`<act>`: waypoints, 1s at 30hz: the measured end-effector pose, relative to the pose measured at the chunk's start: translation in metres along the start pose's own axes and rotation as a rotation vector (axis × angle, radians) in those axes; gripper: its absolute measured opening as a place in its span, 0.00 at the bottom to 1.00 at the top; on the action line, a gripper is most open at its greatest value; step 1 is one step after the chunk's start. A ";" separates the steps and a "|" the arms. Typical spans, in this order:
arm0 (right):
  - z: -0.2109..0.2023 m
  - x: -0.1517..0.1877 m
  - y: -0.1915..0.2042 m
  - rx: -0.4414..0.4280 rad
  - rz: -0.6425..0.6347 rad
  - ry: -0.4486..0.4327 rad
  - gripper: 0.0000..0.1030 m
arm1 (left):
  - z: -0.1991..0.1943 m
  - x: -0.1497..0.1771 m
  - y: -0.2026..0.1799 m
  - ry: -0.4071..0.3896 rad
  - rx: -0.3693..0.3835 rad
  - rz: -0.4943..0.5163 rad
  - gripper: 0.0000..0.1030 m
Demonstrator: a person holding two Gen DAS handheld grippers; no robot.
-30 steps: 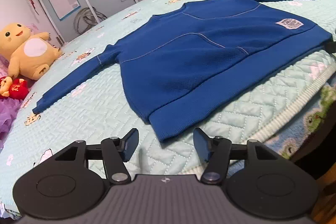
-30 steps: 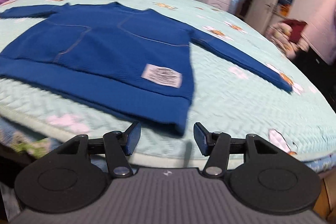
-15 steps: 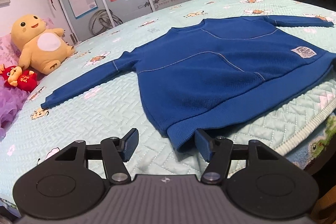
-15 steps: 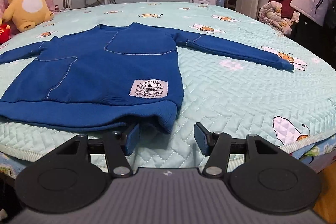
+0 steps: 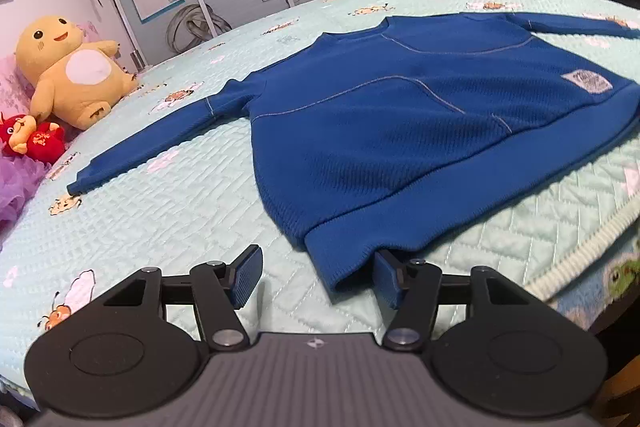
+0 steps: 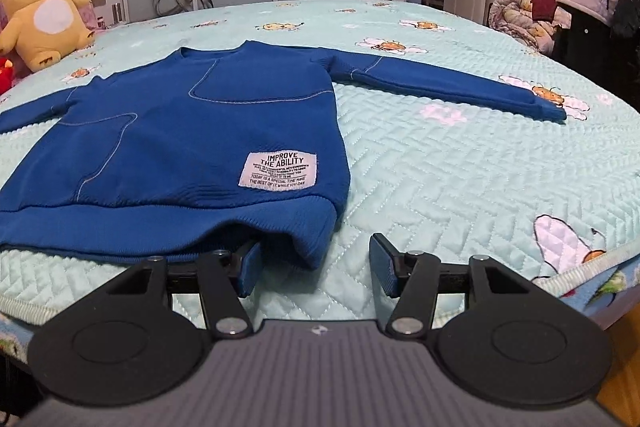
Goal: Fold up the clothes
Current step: 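Withdraw both open grippers back to the sweater hem, then grasp the blue sweatshirt sleeve cuff with the right gripper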
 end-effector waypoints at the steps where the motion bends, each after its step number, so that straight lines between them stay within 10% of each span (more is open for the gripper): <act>1: 0.002 -0.001 0.000 -0.006 0.005 -0.002 0.54 | 0.002 -0.001 0.001 0.000 0.008 -0.010 0.60; 8: 0.007 -0.007 0.005 -0.062 0.003 -0.005 0.13 | 0.003 -0.008 0.008 0.007 0.115 -0.096 0.03; 19: -0.052 -0.003 -0.008 -0.185 0.073 -0.026 0.09 | -0.064 -0.013 0.026 -0.084 0.144 -0.118 0.03; 24: -0.045 0.008 -0.007 -0.186 0.083 0.053 0.09 | -0.035 0.003 0.017 0.021 0.129 -0.108 0.03; 30: -0.038 0.017 -0.022 -0.223 0.165 0.124 0.26 | -0.043 0.015 0.018 0.022 0.101 -0.070 0.11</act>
Point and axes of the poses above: each gripper's, at about its wrist camera, not at the fingertips, and z roughly the way its jaws point, y to its left, x to its underside, the point moved 3 cm from there along z, roughly the way its jaws point, and after that the axes turned 11 degrees about y, right-handed, at the moved point
